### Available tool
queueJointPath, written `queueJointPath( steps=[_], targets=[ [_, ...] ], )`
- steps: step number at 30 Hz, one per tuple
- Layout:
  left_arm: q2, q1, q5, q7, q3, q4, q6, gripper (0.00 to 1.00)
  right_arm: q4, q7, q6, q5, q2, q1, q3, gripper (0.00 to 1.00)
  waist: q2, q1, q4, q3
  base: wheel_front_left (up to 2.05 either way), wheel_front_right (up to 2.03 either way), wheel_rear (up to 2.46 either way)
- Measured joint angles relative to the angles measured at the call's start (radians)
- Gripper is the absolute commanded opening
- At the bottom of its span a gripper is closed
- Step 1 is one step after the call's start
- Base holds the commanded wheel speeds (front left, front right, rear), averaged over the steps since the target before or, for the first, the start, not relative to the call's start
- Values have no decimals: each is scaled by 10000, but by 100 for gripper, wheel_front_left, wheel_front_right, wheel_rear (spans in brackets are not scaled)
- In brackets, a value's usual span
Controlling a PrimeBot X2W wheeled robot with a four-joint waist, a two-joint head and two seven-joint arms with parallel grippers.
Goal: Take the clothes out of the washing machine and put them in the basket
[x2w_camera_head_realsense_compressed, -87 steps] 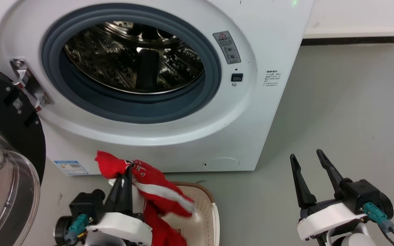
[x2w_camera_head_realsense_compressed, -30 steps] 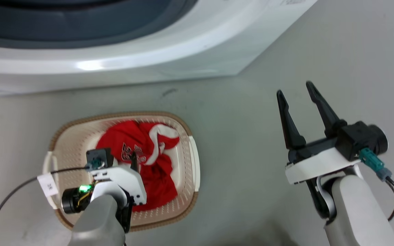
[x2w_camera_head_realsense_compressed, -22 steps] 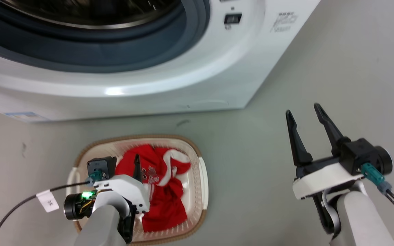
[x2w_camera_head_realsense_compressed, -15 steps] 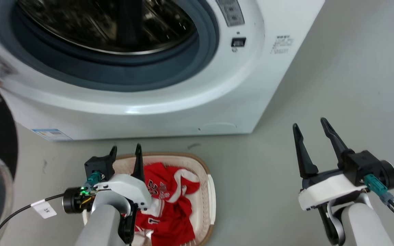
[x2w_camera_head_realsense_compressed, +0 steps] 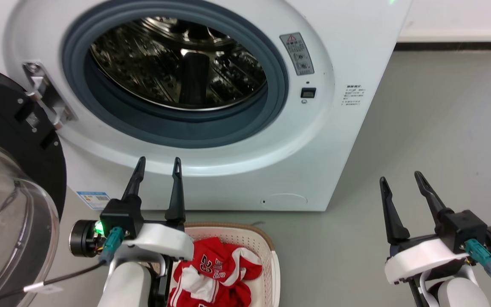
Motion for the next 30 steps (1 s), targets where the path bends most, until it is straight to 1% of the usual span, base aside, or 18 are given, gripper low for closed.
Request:
queueJointPath(
  steps=[6,14,30],
  targets=[
    [-2,619,320,0,-56,-616,-56,100,-203,169,0,-63,-2,319,-61,100,0,0,107,-487,0,0,0],
    [0,1383,420,0,-54,-589,-56,100,-474,366,0,-42,-2,873,-21,100,0,0,148,-1019,0,0,0],
    [4,1480,410,0,75,-267,-69,100,-765,520,0,42,-2,1205,-2,100,0,1,120,-1239,0,0,0]
  ],
)
